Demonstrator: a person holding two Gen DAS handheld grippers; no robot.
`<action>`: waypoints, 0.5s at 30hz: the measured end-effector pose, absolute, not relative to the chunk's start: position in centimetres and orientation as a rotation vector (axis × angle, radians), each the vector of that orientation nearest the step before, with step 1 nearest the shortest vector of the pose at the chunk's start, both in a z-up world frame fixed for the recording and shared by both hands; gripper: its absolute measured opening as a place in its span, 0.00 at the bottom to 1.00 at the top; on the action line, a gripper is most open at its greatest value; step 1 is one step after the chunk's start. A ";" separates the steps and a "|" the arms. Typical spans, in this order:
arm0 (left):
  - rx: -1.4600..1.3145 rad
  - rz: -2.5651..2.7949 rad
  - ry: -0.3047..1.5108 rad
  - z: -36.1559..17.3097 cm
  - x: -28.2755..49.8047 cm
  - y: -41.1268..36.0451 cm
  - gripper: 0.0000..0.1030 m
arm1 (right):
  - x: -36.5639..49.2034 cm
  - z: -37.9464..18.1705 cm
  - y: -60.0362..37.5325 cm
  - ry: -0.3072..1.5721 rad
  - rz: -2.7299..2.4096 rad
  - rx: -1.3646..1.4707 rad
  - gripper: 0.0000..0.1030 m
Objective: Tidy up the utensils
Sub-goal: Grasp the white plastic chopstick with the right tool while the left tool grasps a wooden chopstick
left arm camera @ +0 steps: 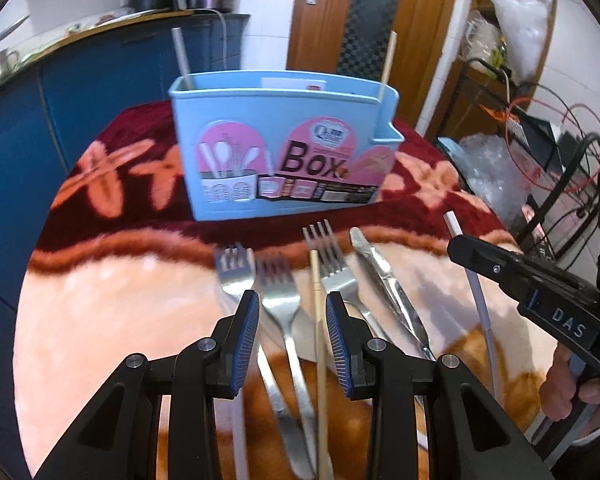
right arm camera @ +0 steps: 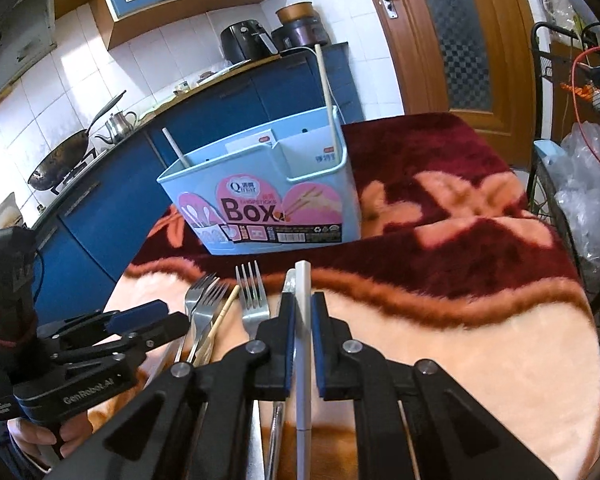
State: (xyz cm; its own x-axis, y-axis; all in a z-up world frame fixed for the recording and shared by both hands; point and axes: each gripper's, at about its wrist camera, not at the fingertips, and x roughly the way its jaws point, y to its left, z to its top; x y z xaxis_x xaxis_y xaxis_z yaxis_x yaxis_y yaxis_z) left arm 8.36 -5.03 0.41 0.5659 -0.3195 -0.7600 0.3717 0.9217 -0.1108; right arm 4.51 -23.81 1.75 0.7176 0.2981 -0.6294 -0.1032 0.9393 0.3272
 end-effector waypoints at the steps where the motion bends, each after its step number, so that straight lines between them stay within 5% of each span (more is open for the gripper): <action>1: 0.080 -0.414 0.884 0.3 8.5 -5.5 0.34 | 4.5 1.7 -23.9 0.738 0.227 0.279 0.09; 6: 0.157 -0.462 0.909 0.0 9.2 -7.5 0.22 | 4.4 1.4 -24.3 0.739 0.239 0.294 0.09; 15: 0.217 -0.466 0.986 -1.1 11.3 -9.2 0.17 | 4.1 1.1 -24.7 0.733 0.263 0.313 0.09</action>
State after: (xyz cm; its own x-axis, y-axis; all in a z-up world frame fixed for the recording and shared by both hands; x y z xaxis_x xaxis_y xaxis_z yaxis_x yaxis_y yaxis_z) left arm 11.27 -9.25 -1.12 0.4642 -0.2796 -0.8404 0.4722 0.8809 -0.0323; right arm 4.13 -24.74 1.10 0.7141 0.3410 -0.6113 -0.1246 0.9213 0.3684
